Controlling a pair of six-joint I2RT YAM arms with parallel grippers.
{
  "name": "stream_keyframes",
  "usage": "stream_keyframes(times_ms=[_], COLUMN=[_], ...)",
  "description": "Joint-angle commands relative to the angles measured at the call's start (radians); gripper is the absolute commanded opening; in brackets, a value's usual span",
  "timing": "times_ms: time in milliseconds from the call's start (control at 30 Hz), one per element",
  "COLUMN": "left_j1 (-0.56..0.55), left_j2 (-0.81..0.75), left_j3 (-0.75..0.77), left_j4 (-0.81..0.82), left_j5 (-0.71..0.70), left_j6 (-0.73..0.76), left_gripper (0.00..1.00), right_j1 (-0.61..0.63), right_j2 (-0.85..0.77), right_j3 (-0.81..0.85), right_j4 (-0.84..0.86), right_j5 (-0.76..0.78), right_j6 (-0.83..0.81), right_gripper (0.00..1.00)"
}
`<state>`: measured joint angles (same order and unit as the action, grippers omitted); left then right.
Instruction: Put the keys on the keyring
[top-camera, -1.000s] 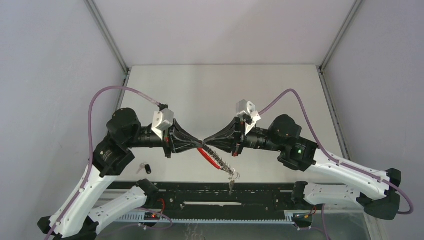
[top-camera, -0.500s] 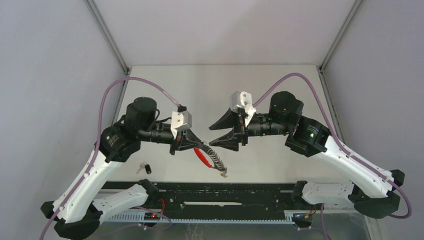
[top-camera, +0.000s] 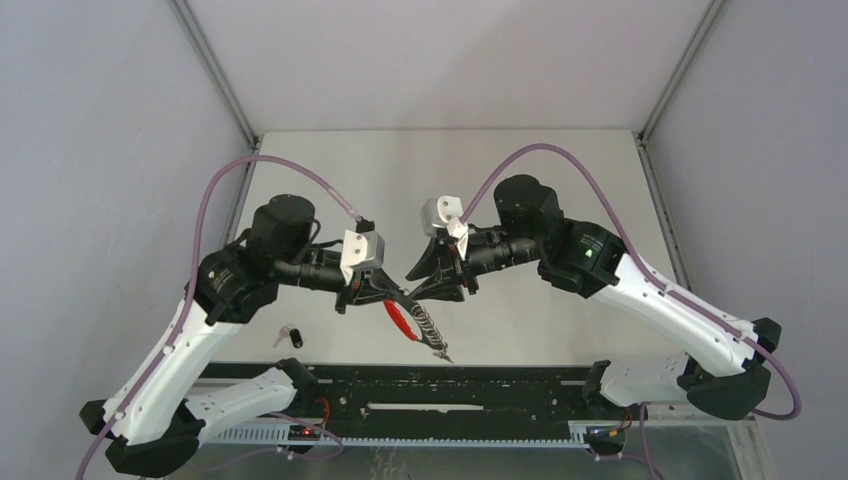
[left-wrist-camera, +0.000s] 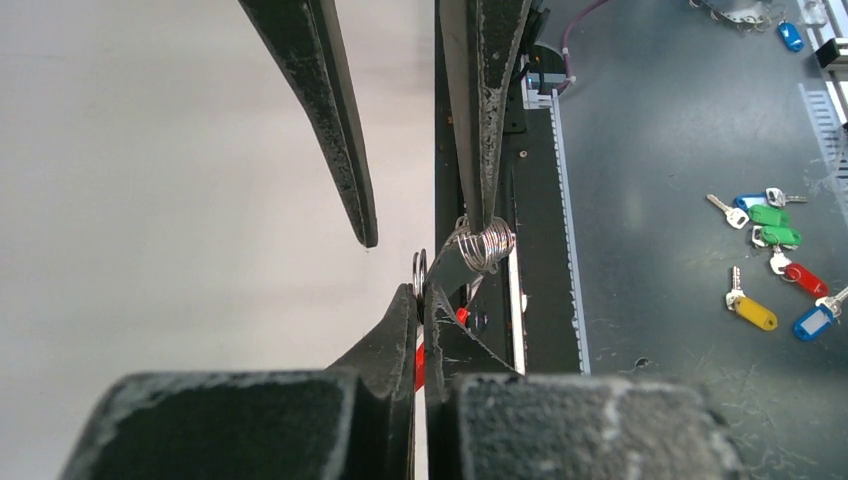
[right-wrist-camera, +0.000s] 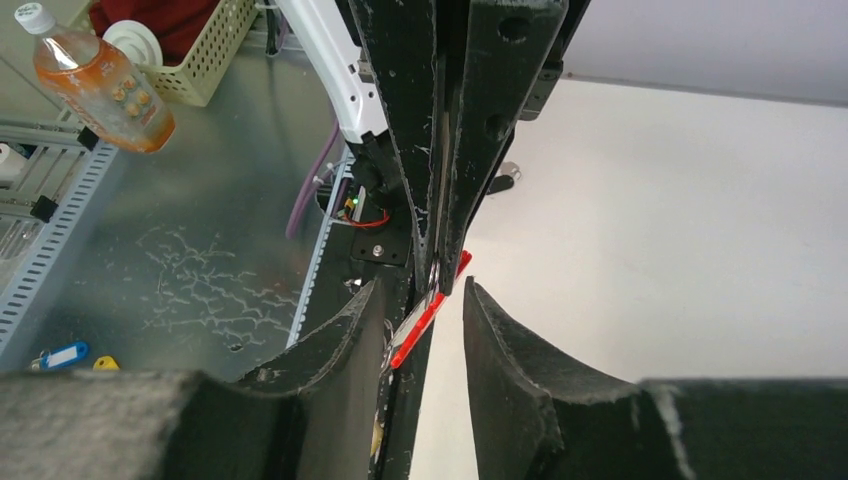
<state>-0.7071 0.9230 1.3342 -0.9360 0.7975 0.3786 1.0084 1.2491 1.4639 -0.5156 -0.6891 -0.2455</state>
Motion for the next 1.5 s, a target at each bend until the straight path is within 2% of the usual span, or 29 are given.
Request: stream_keyframes(times_ms=[0,200,433,500,600,667,800,833,933,967,1033,1167,1367,1467], left_j1=[-0.01,-0.01,-0.011,-0.011,-0.011,-0.011,-0.012,-0.011,-0.01,-0.01,-0.011,-0.011,-0.011,-0.008], left_j2=[0.0,-0.001,-0.008,-0.012,-0.013,-0.014,-0.016,-0.018,-0.026,-0.03,-0.046,-0.103,-0.185,-0.19], left_j3=[0.042,0.047,0.052,0.051,0.054,0.058,0.062,0.062,0.062,0.06,0.053,0.003,-0.101,-0.125], left_j4=[0.012,0.017,0.023,0.023,0.023,0.023,0.026,0.031,0.033,0.032,0.029,0.093,0.196,0.267], left_j5=[0.014,0.011,0.004,0.004,0.002,0.002,-0.006,-0.011,-0.035,-0.045,-0.066,-0.11,-0.108,-0.117], left_j6=[0.027,0.02,0.013,0.013,0.011,0.013,0.023,0.025,0.034,0.035,0.044,0.027,-0.023,-0.104], left_gripper=[0.0,0.0,0.0,0.0,0.0,0.0,0.0,0.08,0.41,0.48,0.54,0.57,0.43,0.42], right_j1=[0.01,0.03,0.058,0.06,0.064,0.072,0.075,0.072,0.025,0.008,-0.019,-0.046,-0.054,-0.048], right_j2=[0.011,0.047,0.097,0.102,0.113,0.122,0.128,0.12,0.048,0.013,-0.057,-0.15,-0.24,-0.233], right_j3=[0.059,0.09,0.148,0.152,0.177,0.196,0.213,0.205,0.094,0.033,-0.083,-0.258,-0.518,-0.571], right_j4=[0.011,-0.025,-0.11,-0.114,-0.149,-0.185,-0.221,-0.204,-0.014,0.084,0.277,0.615,1.191,1.332], right_j5=[-0.029,0.01,0.073,0.085,0.109,0.135,0.157,0.152,0.084,0.061,0.038,0.035,0.137,0.152], right_j6=[-0.013,-0.022,-0.059,-0.064,-0.082,-0.1,-0.108,-0.093,0.019,0.067,0.159,0.319,0.563,0.622], right_gripper=[0.41,0.4,0.33,0.27,0.09,0.01,0.0,0.0,0.0,0.0,0.0,0.0,0.0,0.0])
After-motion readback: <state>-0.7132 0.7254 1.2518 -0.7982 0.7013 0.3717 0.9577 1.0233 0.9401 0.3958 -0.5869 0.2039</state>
